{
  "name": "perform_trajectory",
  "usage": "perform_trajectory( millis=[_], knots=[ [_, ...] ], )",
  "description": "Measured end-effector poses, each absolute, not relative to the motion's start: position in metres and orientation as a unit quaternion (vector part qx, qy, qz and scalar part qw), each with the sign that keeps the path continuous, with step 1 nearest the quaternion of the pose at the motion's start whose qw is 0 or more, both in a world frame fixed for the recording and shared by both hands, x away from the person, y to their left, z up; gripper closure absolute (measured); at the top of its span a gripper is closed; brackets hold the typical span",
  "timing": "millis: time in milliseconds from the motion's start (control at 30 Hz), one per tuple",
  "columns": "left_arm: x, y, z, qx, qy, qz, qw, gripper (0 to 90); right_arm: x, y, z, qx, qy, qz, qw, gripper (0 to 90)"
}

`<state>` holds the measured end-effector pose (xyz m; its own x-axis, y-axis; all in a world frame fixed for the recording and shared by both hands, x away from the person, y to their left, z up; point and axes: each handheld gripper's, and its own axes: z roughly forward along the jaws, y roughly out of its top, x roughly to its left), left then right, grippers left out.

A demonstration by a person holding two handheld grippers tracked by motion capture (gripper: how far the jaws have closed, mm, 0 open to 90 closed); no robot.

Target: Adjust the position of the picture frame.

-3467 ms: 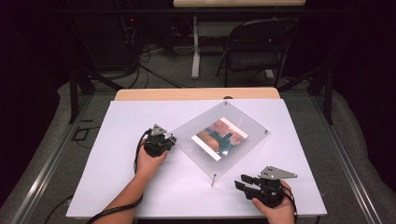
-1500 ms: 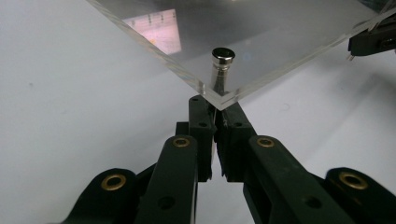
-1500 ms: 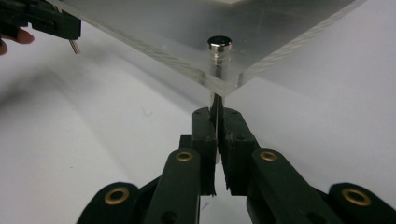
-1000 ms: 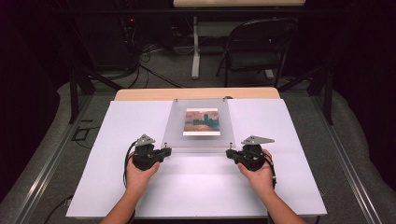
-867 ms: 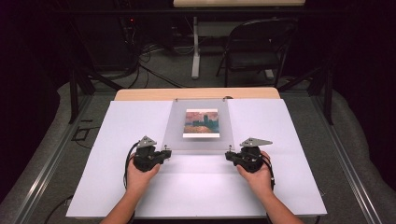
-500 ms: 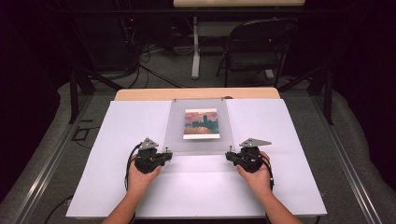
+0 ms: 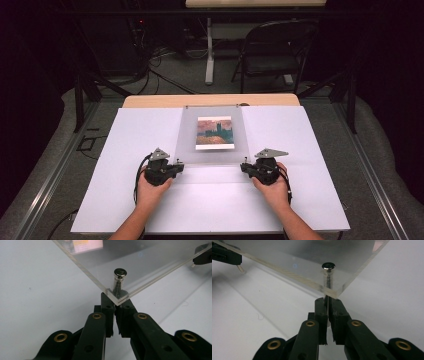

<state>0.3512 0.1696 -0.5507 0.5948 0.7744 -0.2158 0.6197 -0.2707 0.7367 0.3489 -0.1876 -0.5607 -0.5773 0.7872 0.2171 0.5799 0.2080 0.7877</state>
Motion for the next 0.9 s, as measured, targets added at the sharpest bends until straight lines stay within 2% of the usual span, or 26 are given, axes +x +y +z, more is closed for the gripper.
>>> perform_trajectory(
  millis=[600, 733, 867, 900],
  knots=[
    [0.352, 0.172, -0.555, 0.786, 0.451, 0.086, 0.414, 82.1, 0.347, -0.188, -0.565, 0.449, 0.771, 0.439, 0.108, 82.7],
    [0.348, 0.170, -0.555, 0.784, 0.446, 0.082, 0.424, 72.9, 0.344, -0.189, -0.562, 0.445, 0.769, 0.446, 0.108, 75.6],
    [0.345, 0.167, -0.555, 0.783, 0.446, 0.092, 0.424, 57.8, 0.340, -0.188, -0.560, 0.442, 0.769, 0.446, 0.120, 68.8],
    [0.344, 0.166, -0.555, 0.783, 0.446, 0.097, 0.423, 54.6, 0.338, -0.187, -0.559, 0.446, 0.768, 0.441, 0.130, 62.1]
  ],
)
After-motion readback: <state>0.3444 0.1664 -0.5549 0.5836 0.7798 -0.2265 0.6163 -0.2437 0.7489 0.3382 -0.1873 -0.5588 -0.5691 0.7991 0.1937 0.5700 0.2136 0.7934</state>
